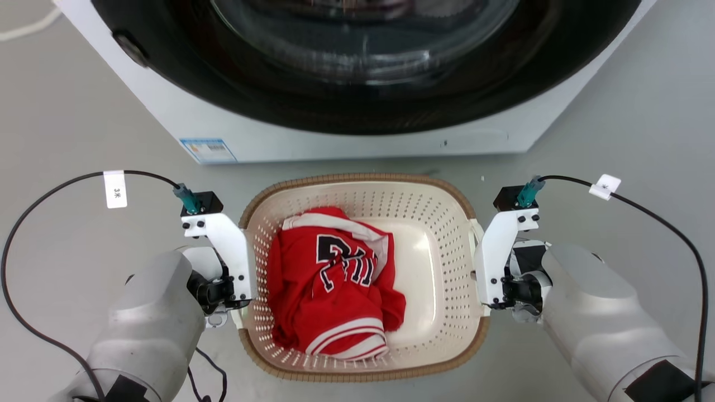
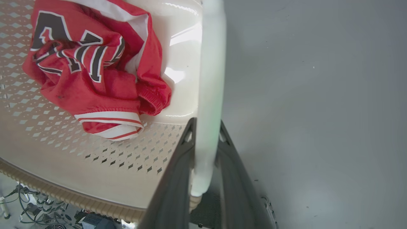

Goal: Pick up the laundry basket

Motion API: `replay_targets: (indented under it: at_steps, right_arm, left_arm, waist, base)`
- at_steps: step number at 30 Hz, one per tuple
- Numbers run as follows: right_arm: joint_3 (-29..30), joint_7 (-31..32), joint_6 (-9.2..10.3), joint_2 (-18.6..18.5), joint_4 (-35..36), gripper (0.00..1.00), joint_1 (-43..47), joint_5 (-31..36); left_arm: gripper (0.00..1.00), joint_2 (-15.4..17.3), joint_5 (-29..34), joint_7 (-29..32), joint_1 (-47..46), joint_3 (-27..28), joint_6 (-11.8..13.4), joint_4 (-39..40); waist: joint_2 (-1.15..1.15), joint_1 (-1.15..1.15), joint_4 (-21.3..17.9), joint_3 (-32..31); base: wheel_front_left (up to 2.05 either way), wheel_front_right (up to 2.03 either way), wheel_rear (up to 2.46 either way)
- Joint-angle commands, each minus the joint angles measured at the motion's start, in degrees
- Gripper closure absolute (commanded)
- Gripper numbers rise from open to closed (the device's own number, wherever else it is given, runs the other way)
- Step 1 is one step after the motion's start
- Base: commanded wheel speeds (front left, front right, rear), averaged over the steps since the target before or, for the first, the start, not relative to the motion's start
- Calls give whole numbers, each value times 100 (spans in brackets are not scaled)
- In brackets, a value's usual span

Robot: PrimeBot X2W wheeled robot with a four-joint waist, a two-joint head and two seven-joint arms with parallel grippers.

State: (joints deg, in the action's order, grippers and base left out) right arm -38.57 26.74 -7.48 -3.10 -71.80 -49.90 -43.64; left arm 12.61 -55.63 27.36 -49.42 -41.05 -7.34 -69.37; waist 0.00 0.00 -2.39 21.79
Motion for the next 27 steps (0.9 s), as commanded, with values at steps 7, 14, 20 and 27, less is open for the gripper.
replay_targets:
  at_steps: [7, 14, 20, 27]
  right_arm:
    - [-80, 709, -2, 39, -25, 100, 153, -251]
    - [-30, 1290, -2, 40, -124, 100, 268, -458]
    - [-13, 1669, -2, 40, -168, 100, 391, -561]
    - [71, 2067, -2, 40, -197, 100, 540, -700]
  left_arm:
    - [100, -74, -161, 480, 4, -28, -21, -187]
    - [100, -144, -240, 857, 145, -57, -17, -312]
    - [100, -180, -278, 1006, 317, -103, -17, -348]
    - [100, -256, -330, 1068, 528, -164, -17, -337]
  waist:
    - [0, 0, 84, -861]
    - [0, 0, 102, -1507]
    - [0, 0, 106, -1878]
    - [0, 0, 87, -2130]
  base:
    - [0, 0, 0]
    - [0, 0, 0]
    - [0, 0, 0]
    - [0, 0, 0]
